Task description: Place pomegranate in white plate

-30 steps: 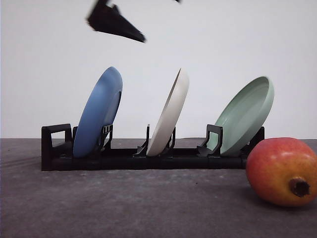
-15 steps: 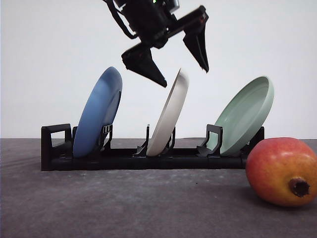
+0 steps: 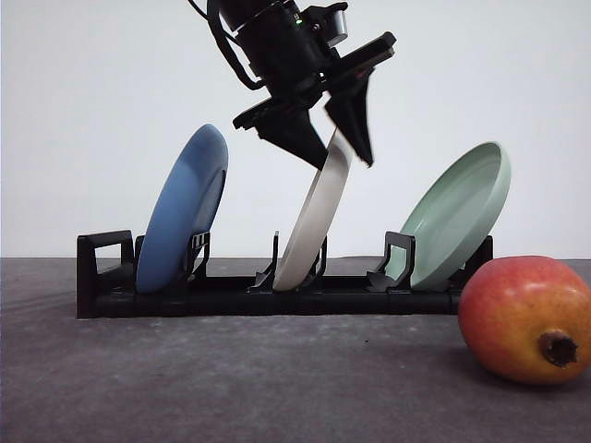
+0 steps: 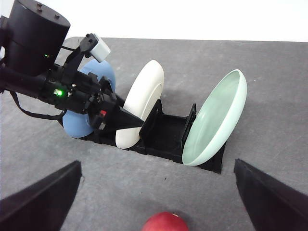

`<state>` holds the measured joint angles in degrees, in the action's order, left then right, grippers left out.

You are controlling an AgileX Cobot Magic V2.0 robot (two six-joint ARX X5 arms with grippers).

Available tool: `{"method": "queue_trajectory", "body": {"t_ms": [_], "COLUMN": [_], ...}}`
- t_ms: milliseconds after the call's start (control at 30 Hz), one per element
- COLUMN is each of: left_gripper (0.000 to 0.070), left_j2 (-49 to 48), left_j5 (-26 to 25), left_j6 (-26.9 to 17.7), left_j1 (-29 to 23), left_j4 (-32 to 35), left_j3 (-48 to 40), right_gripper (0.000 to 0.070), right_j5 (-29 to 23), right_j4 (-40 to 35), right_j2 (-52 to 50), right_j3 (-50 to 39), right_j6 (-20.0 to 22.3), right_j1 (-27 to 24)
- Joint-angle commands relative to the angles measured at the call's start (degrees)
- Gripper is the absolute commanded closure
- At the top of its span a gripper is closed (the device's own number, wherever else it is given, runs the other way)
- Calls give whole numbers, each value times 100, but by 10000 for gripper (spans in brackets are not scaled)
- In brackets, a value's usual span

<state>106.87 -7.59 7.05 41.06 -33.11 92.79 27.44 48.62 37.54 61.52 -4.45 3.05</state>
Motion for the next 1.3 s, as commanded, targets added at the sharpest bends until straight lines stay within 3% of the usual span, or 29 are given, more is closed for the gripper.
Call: {"method": "queue_trajectory", "body": {"t_ms": [0, 33, 400, 633, 1100, 1267], "left_gripper": [638, 699, 700, 700, 700, 700], "left_j2": [127, 129, 127, 105, -561, -1198], "left_j5": [4, 6, 7, 33, 48, 534], "left_j6": [-62, -57, 11, 9, -240, -507], "left_j1": [53, 55, 74, 172, 737, 1211], "left_j4": [14, 12, -81, -371, -1819, -2653], "left_j3": [155, 155, 203, 672, 1663, 1663], "right_gripper": [51, 51, 51, 51, 51, 51], "right_j5": [18, 20, 20, 17, 15, 13], "right_j4": [-57, -57, -52, -50, 15, 50], "right_j2": [22, 22, 22, 22, 22, 22], "right_j3": [107, 107, 107, 107, 107, 107], "right_j6": [63, 63, 63, 63, 86, 105], "right_j1": [22, 22, 22, 22, 22, 22]}}
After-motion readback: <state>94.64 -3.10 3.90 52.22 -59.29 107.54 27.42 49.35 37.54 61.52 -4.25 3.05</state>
